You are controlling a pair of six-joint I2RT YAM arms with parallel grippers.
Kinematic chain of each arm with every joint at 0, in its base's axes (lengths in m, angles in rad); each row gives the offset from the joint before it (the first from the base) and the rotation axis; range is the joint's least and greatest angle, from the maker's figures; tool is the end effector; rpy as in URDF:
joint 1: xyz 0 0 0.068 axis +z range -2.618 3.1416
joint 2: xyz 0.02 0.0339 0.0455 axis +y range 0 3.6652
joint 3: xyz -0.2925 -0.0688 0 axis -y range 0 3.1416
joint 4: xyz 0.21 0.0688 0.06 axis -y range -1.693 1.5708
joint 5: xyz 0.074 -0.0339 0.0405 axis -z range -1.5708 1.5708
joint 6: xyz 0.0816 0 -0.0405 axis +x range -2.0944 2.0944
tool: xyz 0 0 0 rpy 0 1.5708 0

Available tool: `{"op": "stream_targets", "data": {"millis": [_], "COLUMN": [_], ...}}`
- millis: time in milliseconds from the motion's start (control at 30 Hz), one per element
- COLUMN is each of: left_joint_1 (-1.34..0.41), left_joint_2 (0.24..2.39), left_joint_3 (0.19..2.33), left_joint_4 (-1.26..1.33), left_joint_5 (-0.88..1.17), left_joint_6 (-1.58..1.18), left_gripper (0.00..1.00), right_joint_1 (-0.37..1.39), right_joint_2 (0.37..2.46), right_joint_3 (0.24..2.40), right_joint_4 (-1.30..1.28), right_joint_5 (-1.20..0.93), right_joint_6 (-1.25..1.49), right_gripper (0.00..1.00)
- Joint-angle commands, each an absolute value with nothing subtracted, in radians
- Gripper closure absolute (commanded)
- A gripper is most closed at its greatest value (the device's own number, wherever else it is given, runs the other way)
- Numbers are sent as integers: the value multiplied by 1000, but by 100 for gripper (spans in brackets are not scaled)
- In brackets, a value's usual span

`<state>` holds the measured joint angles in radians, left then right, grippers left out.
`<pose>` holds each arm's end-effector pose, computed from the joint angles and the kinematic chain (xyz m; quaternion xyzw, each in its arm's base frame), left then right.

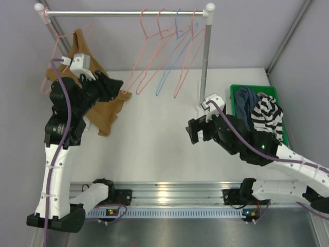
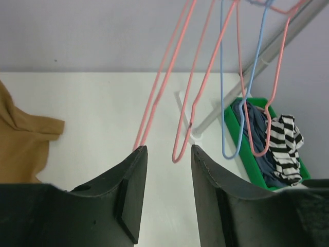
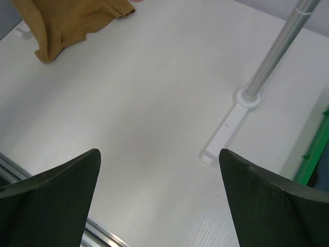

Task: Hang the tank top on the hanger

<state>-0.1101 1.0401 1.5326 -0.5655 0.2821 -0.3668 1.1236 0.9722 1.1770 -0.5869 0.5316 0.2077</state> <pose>0.1770 -0.0424 0.5068 0.0021 0.7315 -0.2593 0.6307 0.1162 0.1467 0.4028 -0.2215 0.7821 0.1625 0.5594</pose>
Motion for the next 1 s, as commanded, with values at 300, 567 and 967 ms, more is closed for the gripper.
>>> {"op": "stream_targets", "data": {"millis": [300,567,967], "left_joint_1": [-227,-227,-227], "left_joint_2": [684,572,549], "left_joint_3": [984,775,726], "left_joint_4": [-503,-531,-532], "left_joint_5": [302,314,318], "left_joint_6": [-480,-517,-497], "left_gripper": [56,58,59], "right_joint_1": [1129,1127,1129], "right_joint_2": [759,761,813], "right_joint_3": [962,887,868], "right_joint_4": [-586,-618,-592], "right_joint_5": [659,726,724], "right_joint_6": [351,472,535], "right_gripper": [0,0,0]}}
